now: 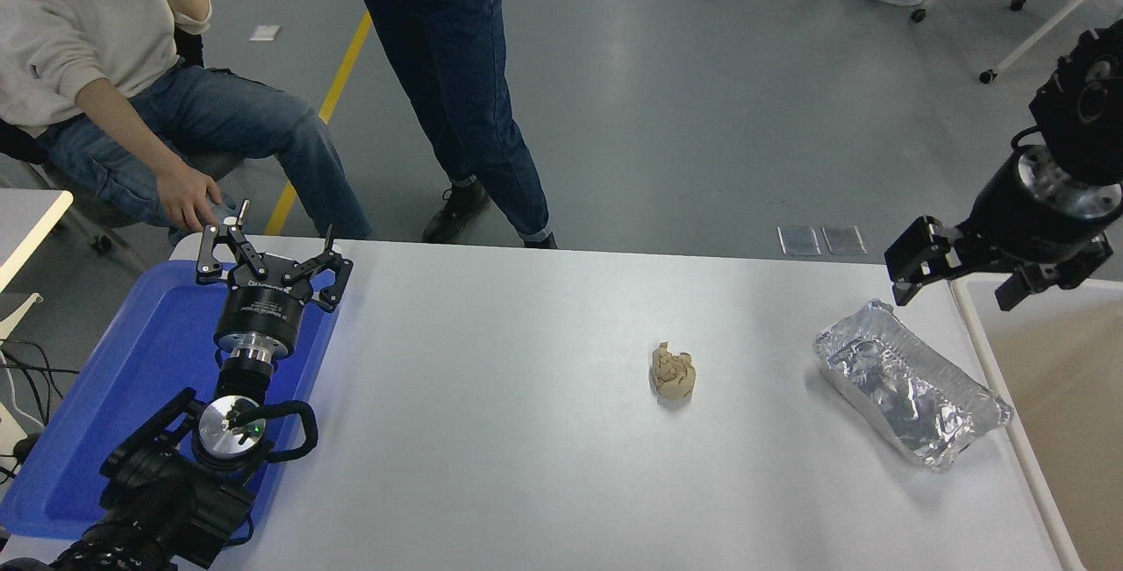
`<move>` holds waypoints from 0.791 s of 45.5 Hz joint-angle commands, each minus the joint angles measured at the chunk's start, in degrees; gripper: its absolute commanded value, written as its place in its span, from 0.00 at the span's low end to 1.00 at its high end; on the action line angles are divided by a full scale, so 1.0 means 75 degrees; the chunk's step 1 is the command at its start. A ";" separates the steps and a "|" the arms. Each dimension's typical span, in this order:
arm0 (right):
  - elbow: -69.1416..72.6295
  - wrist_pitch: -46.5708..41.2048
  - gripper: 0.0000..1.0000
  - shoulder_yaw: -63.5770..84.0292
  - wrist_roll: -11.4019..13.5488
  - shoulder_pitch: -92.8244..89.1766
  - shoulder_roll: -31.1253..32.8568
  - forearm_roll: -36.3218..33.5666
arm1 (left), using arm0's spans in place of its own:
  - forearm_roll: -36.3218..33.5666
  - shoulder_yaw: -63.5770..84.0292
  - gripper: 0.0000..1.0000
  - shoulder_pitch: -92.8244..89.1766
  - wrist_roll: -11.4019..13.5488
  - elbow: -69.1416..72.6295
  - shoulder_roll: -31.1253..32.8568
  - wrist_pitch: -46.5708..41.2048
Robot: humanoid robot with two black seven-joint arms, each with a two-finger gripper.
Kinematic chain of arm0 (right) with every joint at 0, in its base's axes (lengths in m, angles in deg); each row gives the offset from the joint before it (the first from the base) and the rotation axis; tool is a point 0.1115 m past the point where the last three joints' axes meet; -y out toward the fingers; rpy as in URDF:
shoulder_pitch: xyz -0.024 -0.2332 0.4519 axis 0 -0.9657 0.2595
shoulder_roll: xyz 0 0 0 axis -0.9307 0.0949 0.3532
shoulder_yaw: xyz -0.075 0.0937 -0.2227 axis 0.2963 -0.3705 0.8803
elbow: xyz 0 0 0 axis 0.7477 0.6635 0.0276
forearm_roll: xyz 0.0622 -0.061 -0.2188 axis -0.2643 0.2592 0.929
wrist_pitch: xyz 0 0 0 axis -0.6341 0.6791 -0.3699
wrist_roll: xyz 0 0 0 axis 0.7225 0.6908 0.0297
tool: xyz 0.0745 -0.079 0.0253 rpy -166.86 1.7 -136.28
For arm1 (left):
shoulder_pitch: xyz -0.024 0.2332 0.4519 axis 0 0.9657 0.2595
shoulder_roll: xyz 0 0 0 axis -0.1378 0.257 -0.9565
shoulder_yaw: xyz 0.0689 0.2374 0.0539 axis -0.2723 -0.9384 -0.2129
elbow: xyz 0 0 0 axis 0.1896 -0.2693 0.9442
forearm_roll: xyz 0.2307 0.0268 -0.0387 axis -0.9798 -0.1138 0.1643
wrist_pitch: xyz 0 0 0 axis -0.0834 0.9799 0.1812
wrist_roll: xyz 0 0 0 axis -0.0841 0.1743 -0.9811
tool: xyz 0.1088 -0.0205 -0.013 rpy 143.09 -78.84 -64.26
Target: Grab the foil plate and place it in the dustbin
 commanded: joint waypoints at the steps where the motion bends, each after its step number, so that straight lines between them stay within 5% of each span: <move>1: -0.0012 0.0650 0.99 -0.0399 0.0002 -0.0704 0.0261 0.0903 | -0.0005 -0.0011 1.00 0.0000 -0.0011 0.0000 0.0000 0.0000; 16: -0.0058 0.2596 0.99 -0.0692 0.0002 -0.1642 0.0355 0.2075 | -0.0005 0.0001 1.00 0.0000 0.0000 0.0000 0.0000 0.0000; 36: -0.2155 0.2924 1.00 -0.1418 0.0025 -0.3879 0.0367 0.2380 | 0.0007 0.0001 1.00 0.0011 0.0024 0.0012 0.0000 0.0000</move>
